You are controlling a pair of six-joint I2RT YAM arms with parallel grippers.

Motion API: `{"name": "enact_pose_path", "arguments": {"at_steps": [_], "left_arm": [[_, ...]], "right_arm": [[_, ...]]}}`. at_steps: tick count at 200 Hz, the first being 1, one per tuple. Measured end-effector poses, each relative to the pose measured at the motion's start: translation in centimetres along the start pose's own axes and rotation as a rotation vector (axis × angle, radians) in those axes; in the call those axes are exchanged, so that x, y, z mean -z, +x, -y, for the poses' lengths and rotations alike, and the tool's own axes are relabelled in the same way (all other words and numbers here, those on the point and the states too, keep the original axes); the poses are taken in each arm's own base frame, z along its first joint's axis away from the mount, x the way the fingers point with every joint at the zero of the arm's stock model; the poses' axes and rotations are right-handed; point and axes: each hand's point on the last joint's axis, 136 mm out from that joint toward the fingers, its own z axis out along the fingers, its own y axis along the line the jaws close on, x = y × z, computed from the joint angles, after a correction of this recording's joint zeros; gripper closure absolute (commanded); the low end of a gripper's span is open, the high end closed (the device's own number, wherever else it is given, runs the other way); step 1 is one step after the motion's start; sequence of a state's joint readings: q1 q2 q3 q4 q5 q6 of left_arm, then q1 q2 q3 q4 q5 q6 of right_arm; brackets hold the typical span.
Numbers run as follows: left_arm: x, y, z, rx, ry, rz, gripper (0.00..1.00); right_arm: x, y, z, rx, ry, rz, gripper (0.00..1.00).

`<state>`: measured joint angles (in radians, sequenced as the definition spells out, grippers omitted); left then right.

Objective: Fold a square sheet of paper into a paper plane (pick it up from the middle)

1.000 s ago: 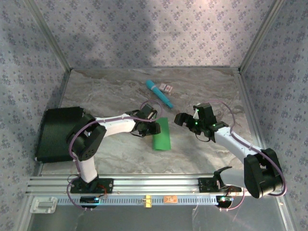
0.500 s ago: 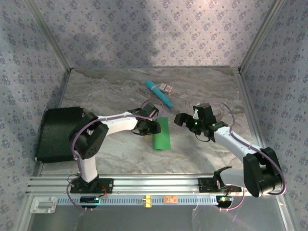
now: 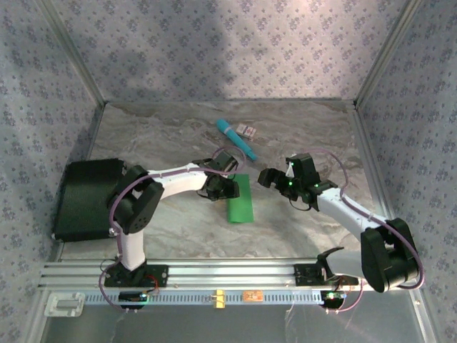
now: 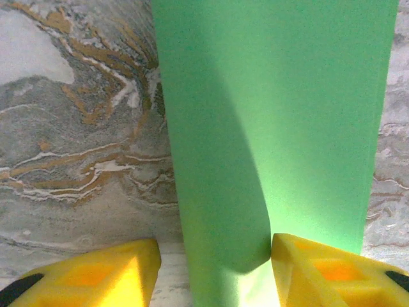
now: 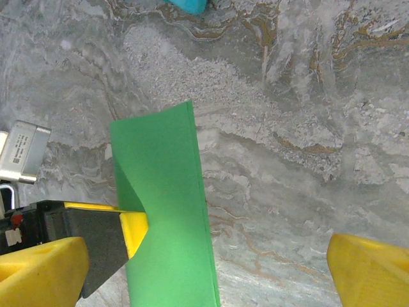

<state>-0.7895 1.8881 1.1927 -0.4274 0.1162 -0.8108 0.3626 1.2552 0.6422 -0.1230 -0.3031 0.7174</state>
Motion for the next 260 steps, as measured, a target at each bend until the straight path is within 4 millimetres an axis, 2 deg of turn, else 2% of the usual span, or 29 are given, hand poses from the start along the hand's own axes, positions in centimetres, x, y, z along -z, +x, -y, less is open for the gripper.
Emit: {"name": "enact_pose_path", "arguments": {"at_steps": [192,260], "left_arm": [[-0.23,0.03,-0.03,-0.048,-0.050,-0.016,0.46],[-0.26,0.05,-0.04,-0.050,-0.051,-0.018,0.46]], "right_arm": [[-0.26,0.19,-0.02,0.002,0.003,-0.010,0.02],[-0.53,0.35,0.23,-0.001,0.011,-0.019,0.06]]}}
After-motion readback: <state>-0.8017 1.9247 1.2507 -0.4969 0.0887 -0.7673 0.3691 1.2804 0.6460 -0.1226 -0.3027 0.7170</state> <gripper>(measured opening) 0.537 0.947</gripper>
